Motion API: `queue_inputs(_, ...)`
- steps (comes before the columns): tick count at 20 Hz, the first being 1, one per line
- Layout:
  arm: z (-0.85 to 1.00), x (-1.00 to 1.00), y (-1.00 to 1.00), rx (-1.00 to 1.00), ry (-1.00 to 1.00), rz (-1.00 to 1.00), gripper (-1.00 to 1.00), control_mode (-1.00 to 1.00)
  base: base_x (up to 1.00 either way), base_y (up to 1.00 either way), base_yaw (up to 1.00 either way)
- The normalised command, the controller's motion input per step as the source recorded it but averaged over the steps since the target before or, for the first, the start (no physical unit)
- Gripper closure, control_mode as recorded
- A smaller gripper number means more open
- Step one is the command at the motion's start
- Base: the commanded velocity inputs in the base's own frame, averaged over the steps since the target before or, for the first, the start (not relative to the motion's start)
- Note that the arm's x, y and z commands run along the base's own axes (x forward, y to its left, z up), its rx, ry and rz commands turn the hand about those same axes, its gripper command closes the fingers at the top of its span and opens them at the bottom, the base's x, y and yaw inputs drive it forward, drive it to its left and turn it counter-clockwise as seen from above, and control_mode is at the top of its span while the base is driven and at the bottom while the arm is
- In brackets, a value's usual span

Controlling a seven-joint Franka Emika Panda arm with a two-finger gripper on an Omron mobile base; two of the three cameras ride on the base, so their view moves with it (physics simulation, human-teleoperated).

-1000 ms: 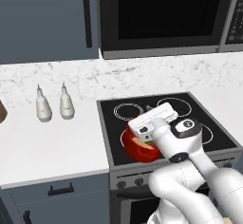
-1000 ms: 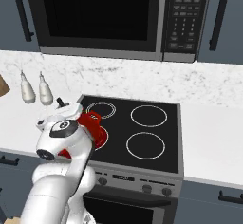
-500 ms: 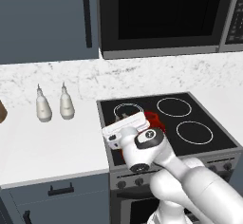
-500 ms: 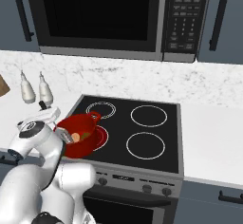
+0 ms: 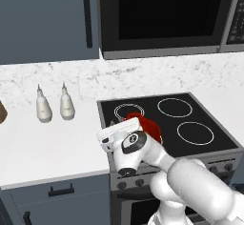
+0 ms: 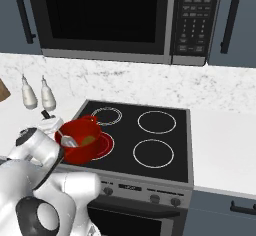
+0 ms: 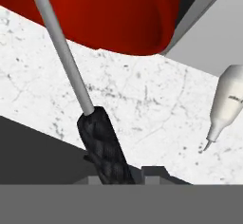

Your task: Put the squash and avocado in the pot. Retrieve the spatula and lightly stir the vegetables in the pot.

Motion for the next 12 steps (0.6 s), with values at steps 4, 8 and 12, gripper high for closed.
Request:
queue_inputs(4,-0.55,0.52,-0.06,0.02,-0.03,-0.04,1.00,-1.00,0.00,0.00,0.00)
queue_inputs(8,-0.11,0.34,0.00,0.01,-0.27,-0.03,1.00,-1.00,0.00,0.00,0.00)
queue_inputs(12,-0.08,0.35,0.00,0.02,-0.30,-0.04,1.00,-1.00,0.00,0.00,0.00)
